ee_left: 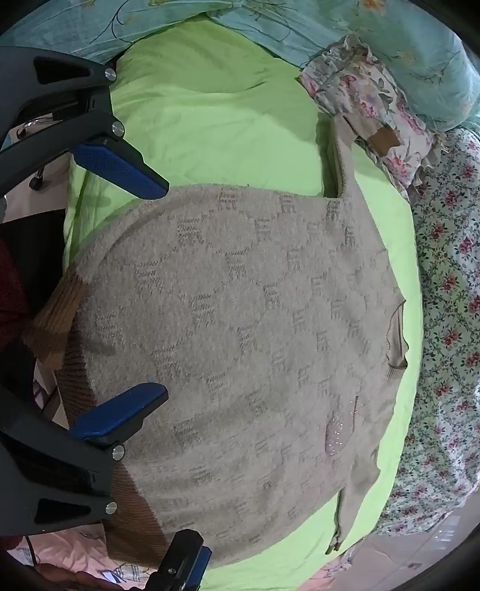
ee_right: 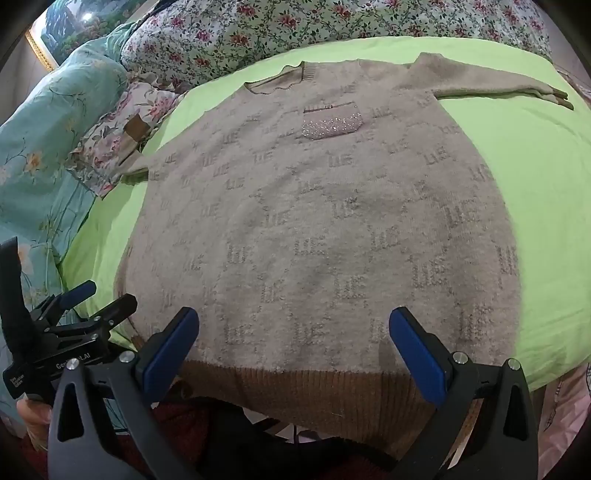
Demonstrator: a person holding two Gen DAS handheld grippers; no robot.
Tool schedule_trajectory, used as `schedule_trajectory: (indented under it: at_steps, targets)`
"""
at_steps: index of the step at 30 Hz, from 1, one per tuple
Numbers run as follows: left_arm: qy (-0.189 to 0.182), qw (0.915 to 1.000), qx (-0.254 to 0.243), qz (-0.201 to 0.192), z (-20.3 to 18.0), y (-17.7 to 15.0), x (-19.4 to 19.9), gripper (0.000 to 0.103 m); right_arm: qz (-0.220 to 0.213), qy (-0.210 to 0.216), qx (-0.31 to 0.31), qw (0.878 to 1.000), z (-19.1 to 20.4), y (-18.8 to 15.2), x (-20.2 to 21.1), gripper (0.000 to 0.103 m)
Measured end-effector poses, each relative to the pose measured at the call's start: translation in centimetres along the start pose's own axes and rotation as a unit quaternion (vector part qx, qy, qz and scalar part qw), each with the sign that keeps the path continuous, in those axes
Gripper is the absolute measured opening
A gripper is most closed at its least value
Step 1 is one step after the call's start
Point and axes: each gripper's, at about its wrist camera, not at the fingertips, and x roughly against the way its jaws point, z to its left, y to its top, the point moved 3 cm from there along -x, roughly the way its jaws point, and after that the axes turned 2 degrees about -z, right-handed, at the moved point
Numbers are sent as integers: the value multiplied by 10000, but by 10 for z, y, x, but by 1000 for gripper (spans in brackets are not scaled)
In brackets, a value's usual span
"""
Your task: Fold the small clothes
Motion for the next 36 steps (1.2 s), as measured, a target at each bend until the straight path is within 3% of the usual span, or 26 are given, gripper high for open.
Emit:
schedule_trajectory:
  at_steps: [36]
  targets:
    - [-42,10000,-28,-22,-4,0,-3,100,37,-23,-13,10000,-1,-2,-7,103]
